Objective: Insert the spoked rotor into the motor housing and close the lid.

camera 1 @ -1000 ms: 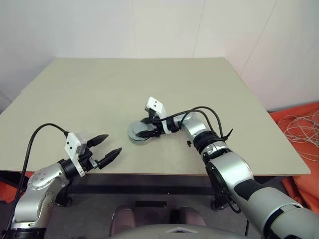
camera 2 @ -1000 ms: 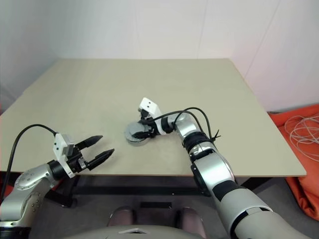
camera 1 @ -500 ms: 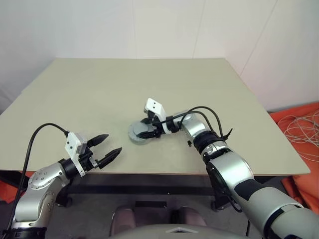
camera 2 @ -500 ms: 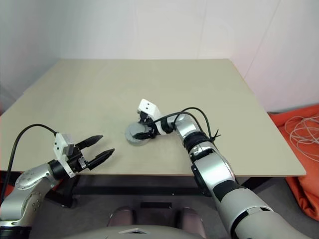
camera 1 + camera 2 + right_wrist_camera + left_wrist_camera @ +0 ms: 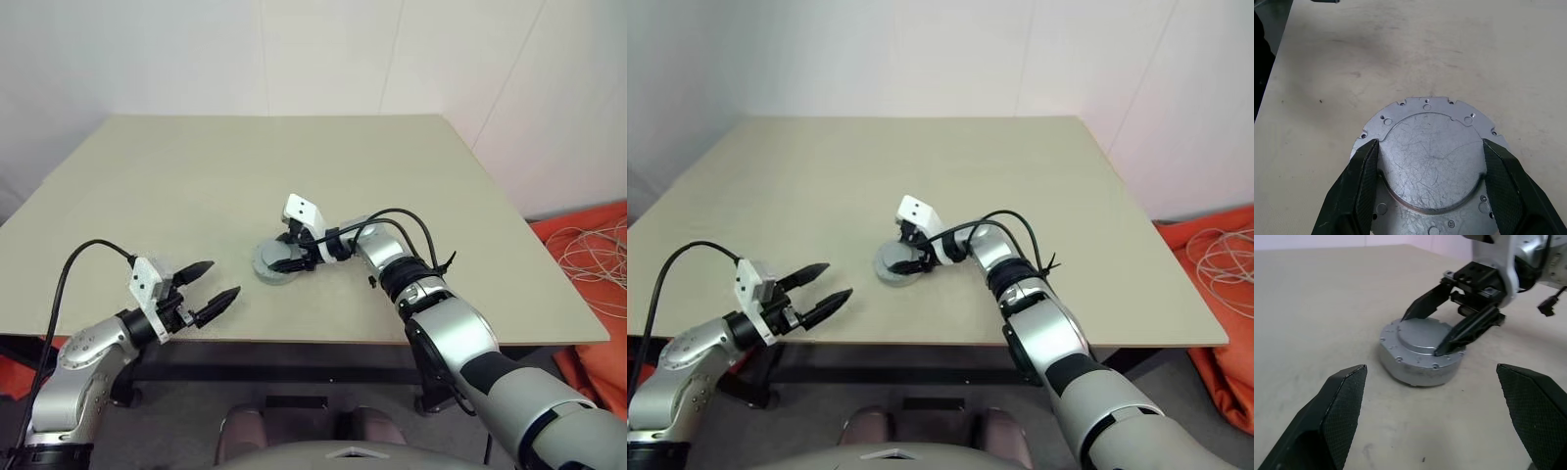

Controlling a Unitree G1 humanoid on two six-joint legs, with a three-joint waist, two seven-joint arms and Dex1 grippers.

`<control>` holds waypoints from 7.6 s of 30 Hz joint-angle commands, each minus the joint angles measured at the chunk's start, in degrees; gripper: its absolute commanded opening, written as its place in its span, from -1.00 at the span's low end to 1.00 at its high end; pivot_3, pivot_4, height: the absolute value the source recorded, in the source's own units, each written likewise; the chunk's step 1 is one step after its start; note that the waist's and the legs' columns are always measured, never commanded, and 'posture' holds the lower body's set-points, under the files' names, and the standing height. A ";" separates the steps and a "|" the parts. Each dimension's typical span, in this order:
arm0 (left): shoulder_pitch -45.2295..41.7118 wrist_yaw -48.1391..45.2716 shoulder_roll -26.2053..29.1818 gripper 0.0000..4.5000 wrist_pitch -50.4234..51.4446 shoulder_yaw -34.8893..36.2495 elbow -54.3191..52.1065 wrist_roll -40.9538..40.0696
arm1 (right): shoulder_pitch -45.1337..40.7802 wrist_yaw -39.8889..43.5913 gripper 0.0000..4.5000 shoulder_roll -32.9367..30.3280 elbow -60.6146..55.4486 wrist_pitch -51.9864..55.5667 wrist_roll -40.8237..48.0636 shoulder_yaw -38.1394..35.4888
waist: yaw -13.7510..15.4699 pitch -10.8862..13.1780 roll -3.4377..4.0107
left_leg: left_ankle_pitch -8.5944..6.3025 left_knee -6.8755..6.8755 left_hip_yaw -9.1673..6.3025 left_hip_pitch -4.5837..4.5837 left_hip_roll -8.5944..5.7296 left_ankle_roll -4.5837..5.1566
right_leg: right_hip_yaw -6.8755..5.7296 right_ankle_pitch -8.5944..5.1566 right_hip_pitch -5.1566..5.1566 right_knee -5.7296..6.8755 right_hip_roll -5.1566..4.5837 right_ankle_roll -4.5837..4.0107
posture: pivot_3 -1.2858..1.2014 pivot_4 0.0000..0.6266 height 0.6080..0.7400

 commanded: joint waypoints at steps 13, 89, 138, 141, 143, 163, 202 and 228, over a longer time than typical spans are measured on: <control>-14.55 6.50 -0.98 0.00 6.44 -2.95 4.08 2.38 | 0.28 0.08 0.38 -0.53 2.29 1.05 -1.80 1.10 | -0.01 -0.01 0.02 | 0.00 0.01 -0.01 0.00 -0.02 0.00 | 0.00 0.00 0.05 -0.01 -0.02 0.00 | 0.03 -1.00 1.00; -23.53 5.57 -3.58 -1.00 14.32 -17.11 15.17 18.51 | 4.06 -11.67 1.00 -12.02 -25.37 85.35 28.47 -23.86 | 1.89 0.04 0.14 | -0.03 -0.40 0.00 -0.86 -0.21 0.04 | -0.14 0.06 -0.48 -0.67 -0.13 -0.05 | 0.03 -1.00 1.00; -7.90 -9.40 6.63 -1.00 8.91 1.44 -1.48 -0.17 | 13.13 -0.99 1.00 -13.80 -48.62 28.60 18.02 3.14 | 1.27 0.05 0.12 | -0.04 -0.38 -0.01 -0.83 -0.15 0.04 | -0.19 0.03 -0.48 -0.65 -0.10 0.02 | 0.03 -1.00 1.00; -6.07 -11.45 6.91 -1.00 4.55 1.72 -1.58 0.27 | 12.35 -0.64 1.00 -13.02 -46.95 26.47 16.88 3.84 | 1.27 0.05 0.12 | -0.03 -0.38 -0.01 -0.81 -0.12 0.03 | -0.19 0.03 -0.48 -0.64 -0.07 0.02 | 0.03 -1.00 1.00; -5.35 -12.14 6.93 -1.00 2.59 1.81 -1.33 0.34 | 12.03 -0.41 1.00 -12.52 -45.92 25.10 16.10 4.26 | 1.29 0.05 0.12 | -0.03 -0.38 -0.01 -0.81 -0.11 0.03 | -0.19 0.03 -0.47 -0.65 -0.07 0.02 | 0.03 -1.00 1.00; -0.43 -13.27 7.41 -1.00 -0.33 1.85 -2.87 -1.63 | 7.58 -2.61 1.00 -6.39 -25.64 7.98 6.30 6.00 | 1.12 0.05 0.11 | -0.03 -0.33 0.00 -0.78 -0.05 0.03 | -0.16 0.06 -0.45 -0.54 -0.03 -0.03 | 0.03 -1.00 1.00; -14.42 0.16 -0.85 -1.00 10.54 -4.99 1.26 -2.64 | 6.35 -1.04 0.38 -4.67 -19.14 7.19 4.72 4.10 | 1.20 0.05 0.11 | -0.03 0.04 0.01 -0.66 -0.01 0.02 | -0.12 0.14 -0.42 -0.03 -0.03 -0.21 | 0.03 -1.00 1.00; -23.93 10.69 -8.35 -1.00 11.19 -15.31 17.29 13.56 | 7.51 -1.02 0.38 -4.40 -20.76 8.17 4.36 4.11 | 1.28 0.02 0.09 | -0.03 0.08 -0.01 -0.67 -0.05 0.03 | -0.12 0.14 -0.39 -0.02 -0.06 -0.20 | 0.03 -1.00 1.00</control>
